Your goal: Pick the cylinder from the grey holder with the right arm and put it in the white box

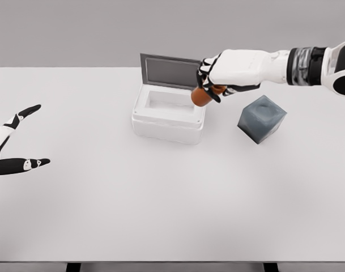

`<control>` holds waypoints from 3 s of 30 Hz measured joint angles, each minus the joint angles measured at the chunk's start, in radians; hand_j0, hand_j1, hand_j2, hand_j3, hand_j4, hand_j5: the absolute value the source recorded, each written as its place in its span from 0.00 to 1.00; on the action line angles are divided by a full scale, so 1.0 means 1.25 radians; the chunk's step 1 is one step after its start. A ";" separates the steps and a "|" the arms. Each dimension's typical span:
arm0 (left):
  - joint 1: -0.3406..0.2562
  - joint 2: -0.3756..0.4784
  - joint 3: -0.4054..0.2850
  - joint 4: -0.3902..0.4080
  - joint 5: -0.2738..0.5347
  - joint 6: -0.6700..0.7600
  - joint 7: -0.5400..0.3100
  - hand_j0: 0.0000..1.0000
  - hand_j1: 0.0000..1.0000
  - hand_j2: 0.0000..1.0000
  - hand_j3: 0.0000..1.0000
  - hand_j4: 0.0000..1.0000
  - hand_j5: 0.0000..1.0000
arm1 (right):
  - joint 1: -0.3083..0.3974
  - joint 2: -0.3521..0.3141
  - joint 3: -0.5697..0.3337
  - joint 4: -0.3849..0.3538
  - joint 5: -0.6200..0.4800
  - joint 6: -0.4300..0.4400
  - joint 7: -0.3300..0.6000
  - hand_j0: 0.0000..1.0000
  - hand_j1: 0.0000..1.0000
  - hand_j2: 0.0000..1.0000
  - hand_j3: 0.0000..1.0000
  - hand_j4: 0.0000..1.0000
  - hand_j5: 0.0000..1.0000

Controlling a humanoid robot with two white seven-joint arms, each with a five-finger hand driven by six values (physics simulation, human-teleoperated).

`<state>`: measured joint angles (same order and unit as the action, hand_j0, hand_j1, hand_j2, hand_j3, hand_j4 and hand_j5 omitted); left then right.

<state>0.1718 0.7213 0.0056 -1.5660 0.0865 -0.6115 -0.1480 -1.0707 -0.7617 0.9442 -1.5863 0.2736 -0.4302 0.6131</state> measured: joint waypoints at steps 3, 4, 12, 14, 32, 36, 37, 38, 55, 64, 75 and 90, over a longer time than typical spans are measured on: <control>-0.001 0.000 0.000 0.000 0.000 0.000 0.000 1.00 1.00 1.00 1.00 1.00 1.00 | -0.013 0.002 0.010 0.000 0.000 0.001 0.000 0.19 0.19 0.19 0.19 0.19 0.19; 0.000 0.000 0.001 0.000 0.000 0.000 0.000 1.00 1.00 1.00 1.00 1.00 1.00 | -0.017 0.003 0.015 0.001 0.000 0.001 0.000 0.19 0.19 0.19 0.19 0.19 0.19; 0.000 0.000 0.007 0.002 0.000 0.000 0.000 0.96 0.96 0.96 0.96 0.96 0.96 | -0.029 0.017 0.038 0.015 0.000 0.001 0.000 0.20 0.20 0.20 0.20 0.20 0.20; 0.000 0.000 0.007 0.002 0.000 0.000 0.000 0.97 0.97 0.97 0.97 0.97 0.97 | -0.033 0.022 0.040 0.018 0.000 0.002 0.000 0.21 0.21 0.21 0.21 0.21 0.21; 0.000 0.000 0.008 0.004 0.001 0.000 0.001 1.00 1.00 1.00 1.00 1.00 1.00 | -0.049 0.054 0.052 0.055 0.002 0.000 0.000 0.23 0.23 0.23 0.23 0.23 0.23; 0.000 0.000 0.008 0.005 0.001 0.000 0.001 1.00 1.00 1.00 1.00 1.00 1.00 | -0.055 0.055 0.056 0.055 0.003 0.001 0.000 0.23 0.23 0.23 0.23 0.23 0.23; 0.000 0.000 0.008 0.005 0.001 0.000 0.001 1.00 1.00 1.00 1.00 1.00 1.00 | -0.056 0.056 0.057 0.055 0.003 0.001 0.000 0.23 0.23 0.23 0.23 0.23 0.23; 0.000 0.000 0.008 0.005 0.001 0.000 0.002 1.00 1.00 1.00 1.00 1.00 1.00 | -0.055 0.056 0.057 0.056 0.003 0.001 0.000 0.23 0.23 0.23 0.23 0.23 0.23; 0.001 0.000 0.008 0.005 0.001 0.000 0.003 1.00 1.00 1.00 1.00 1.00 1.00 | -0.063 0.073 0.059 0.083 0.006 0.001 0.000 0.23 0.23 0.23 0.23 0.23 0.23; 0.001 0.000 0.008 0.005 0.001 0.000 0.004 1.00 1.00 1.00 1.00 1.00 1.00 | -0.066 0.074 0.055 0.082 0.022 -0.003 -0.001 1.00 1.00 1.00 1.00 1.00 1.00; 0.001 0.000 0.008 0.005 0.001 0.000 0.004 1.00 1.00 1.00 1.00 1.00 1.00 | -0.014 -0.045 -0.117 -0.035 0.001 -0.018 -0.001 1.00 1.00 1.00 1.00 1.00 1.00; 0.001 0.000 0.008 0.005 0.001 0.000 0.004 1.00 1.00 1.00 1.00 1.00 1.00 | 0.058 -0.179 -0.188 -0.045 -0.052 -0.069 -0.001 1.00 1.00 1.00 1.00 1.00 1.00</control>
<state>0.1733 0.7213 0.0153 -1.5596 0.0874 -0.6115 -0.1430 -0.9986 -0.9860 0.7092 -1.6427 0.2087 -0.5162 0.6114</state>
